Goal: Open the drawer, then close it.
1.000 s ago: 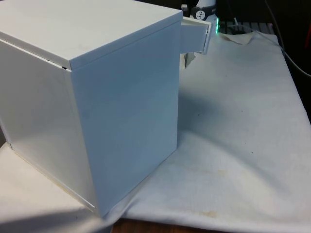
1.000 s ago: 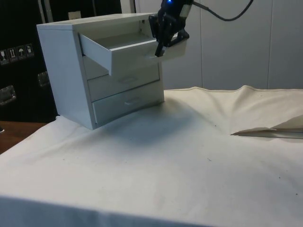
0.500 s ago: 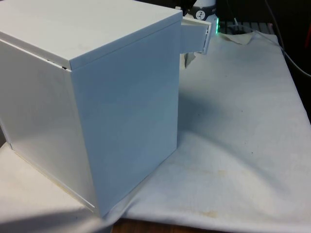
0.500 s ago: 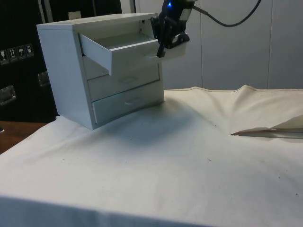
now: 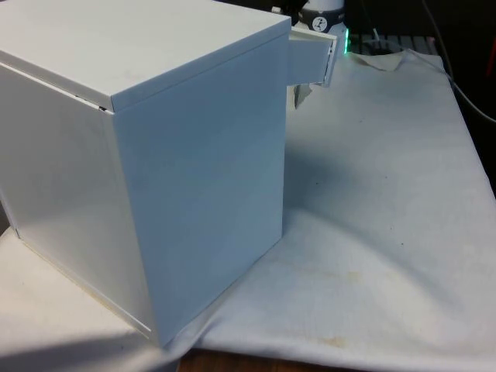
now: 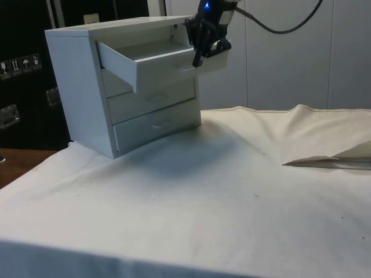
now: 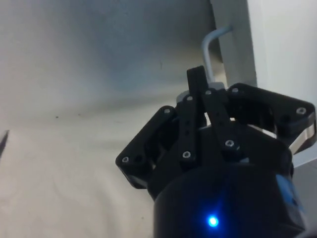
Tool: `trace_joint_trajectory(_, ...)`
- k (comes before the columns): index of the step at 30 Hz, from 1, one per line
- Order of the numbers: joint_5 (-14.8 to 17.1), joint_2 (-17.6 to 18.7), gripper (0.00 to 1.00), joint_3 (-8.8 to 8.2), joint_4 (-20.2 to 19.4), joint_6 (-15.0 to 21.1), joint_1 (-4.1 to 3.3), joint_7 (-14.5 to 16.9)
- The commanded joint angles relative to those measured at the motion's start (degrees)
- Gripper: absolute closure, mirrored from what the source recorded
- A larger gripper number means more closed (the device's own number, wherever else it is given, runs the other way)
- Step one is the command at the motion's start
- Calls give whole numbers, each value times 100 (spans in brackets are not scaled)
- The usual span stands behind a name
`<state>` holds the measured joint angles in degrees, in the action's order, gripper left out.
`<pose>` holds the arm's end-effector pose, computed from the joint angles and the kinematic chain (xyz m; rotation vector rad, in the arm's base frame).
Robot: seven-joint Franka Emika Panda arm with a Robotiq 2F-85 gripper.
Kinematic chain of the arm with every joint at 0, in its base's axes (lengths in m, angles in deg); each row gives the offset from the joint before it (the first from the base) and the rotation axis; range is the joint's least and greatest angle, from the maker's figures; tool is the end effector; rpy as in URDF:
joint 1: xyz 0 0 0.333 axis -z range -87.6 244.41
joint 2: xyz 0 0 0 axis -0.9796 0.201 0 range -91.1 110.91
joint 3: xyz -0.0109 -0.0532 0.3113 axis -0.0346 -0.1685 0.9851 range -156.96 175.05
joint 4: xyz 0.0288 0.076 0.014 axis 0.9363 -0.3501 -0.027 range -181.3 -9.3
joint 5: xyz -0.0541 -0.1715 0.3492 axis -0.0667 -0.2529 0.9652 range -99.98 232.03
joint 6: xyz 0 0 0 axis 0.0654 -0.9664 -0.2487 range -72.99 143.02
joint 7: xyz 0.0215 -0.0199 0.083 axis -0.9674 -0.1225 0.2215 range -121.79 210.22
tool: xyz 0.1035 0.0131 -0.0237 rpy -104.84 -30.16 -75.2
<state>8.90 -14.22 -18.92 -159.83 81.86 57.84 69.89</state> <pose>0.4082 -0.0197 0.3811 2.2057 1.4136 0.3679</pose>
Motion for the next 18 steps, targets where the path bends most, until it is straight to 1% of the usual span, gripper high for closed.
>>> trace_joint_trajectory(1, -223, -6, 100, 86, 63, -57, 92, -195)
trace_joint_trajectory(2, -350, -11, 100, 86, 74, -92, 86, -321)
trace_joint_trajectory(5, -539, -11, 100, 92, 92, -143, 86, -516)
trace_joint_trajectory(6, -378, 0, 100, 6, 40, -97, 0, -378)
trace_joint_trajectory(7, -602, -11, 100, 86, 97, -155, 80, -579)
trace_joint_trajectory(8, -733, -11, 100, 86, 109, -183, 80, -716)
trace_joint_trajectory(14, -1100, 29, 100, 92, 178, -252, 52, -1094)
trace_joint_trajectory(15, -980, 6, 100, 23, 103, -223, 0, -985)
trace_joint_trajectory(16, -1152, 46, 100, 92, 201, -258, 46, -1146)
trace_joint_trajectory(17, -1261, 92, 100, 92, 246, -269, 40, -1249)
trace_joint_trajectory(18, -1295, 109, 100, 92, 269, -275, 34, -1289)
